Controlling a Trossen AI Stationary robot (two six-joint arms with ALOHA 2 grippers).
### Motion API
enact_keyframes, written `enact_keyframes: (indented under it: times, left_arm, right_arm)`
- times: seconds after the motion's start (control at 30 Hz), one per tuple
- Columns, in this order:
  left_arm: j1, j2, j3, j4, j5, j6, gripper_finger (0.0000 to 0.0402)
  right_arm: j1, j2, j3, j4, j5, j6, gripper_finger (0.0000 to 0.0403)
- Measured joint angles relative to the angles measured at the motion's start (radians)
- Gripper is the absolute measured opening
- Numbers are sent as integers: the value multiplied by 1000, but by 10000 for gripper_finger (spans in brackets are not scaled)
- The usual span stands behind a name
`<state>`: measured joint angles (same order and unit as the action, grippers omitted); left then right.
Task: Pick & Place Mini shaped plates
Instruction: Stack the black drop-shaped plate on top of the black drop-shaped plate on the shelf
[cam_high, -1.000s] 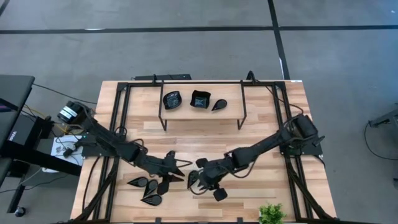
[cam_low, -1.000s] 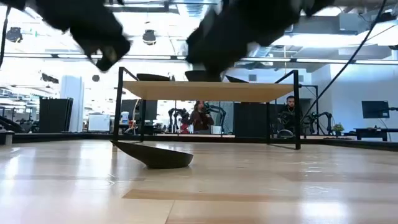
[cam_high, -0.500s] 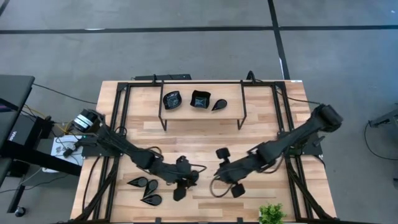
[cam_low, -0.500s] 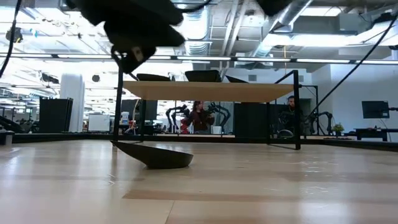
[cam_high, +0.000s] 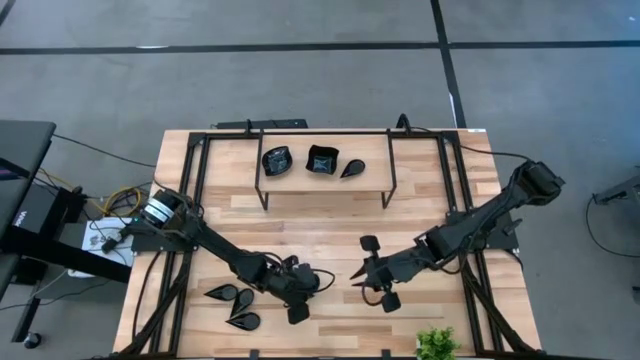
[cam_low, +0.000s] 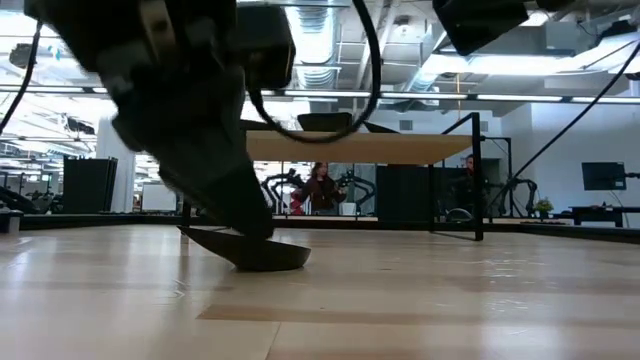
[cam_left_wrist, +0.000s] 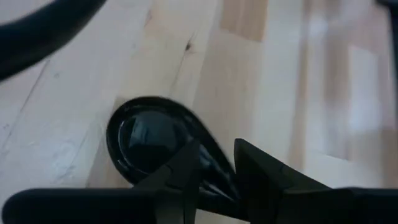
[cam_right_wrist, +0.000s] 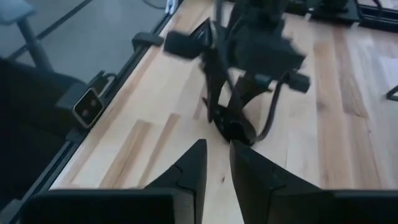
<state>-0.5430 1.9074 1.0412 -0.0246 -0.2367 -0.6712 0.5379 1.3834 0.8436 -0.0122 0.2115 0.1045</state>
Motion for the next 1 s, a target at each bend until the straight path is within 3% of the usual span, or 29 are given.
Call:
enact_keyframes:
  times: [0.37, 0.7, 0.87, 1.0]
  left_arm:
    - [8, 30, -7, 6, -4, 4, 99]
    - [-17, -75, -13, -28, 17, 117, 99]
    - [-15, -121, -12, -55, -41, 197, 99]
    - [2, -86, -12, -11, -76, 151, 99]
  right_arm:
    - [-18, 11, 0, 7, -1, 10, 66]
    - [-8, 11, 0, 12, -2, 9, 66]
    - [-8, 11, 0, 14, -2, 9, 66]
    - [-8, 11, 0, 16, -2, 9, 66]
